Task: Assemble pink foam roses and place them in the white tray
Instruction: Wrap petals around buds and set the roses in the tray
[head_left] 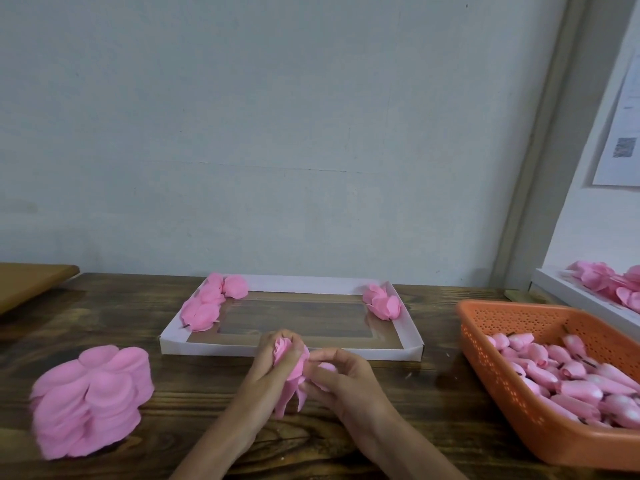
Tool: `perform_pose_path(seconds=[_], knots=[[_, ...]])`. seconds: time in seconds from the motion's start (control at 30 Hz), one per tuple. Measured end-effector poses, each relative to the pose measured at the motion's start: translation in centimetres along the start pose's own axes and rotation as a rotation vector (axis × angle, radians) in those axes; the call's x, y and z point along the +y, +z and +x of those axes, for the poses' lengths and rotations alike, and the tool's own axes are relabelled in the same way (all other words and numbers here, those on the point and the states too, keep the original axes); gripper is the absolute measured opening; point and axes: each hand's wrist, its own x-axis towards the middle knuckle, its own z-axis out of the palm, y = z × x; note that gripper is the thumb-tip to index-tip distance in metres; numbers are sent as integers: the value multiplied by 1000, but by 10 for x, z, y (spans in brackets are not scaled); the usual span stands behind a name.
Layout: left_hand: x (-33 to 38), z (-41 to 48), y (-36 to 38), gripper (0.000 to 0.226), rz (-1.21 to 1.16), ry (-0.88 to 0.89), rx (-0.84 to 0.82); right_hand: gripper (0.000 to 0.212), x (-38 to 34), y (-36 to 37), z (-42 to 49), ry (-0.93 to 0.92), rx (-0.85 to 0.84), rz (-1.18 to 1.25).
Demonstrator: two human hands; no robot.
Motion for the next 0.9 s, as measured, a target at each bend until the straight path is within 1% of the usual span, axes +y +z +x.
perform_pose_path(seconds=[0.07,0.1,0.2,0.27,0.37,0.47,0.53,0.6,0.7,0.8,0.9], knots=[[0,1,-1,42,24,18,10,24,1,0,1,6,-8,17],[1,1,-1,38,37,30,6,25,2,0,2,9,-3,21],[2,-1,-1,21,87,59,-29,19,5,-1,2,7,-4,42],[0,-1,-2,24,105,78,-38,18,5,-2,2,1,-27,56],[-1,0,-3,23,142,100,-17,26,4,-4,4,10,-44,51],[-5,1,-4,21,91,90,-18,33,4,-7,5,-1,19,37],[-5,1,-4,25,29,86,-10,29,4,-9,6,-12,70,-11],[-5,3,-4,31,39,98,3,27,3,-11,8,-31,98,-77],[-6,4,-5,30,33,97,10,26,-1,-15,8,-72,93,-187],[-8,6,-6,34,17,117,36,21,-5,-19,8,-79,75,-273],[-9,8,-8,37,16,125,51,16,-6,-23,10,-78,76,-283]])
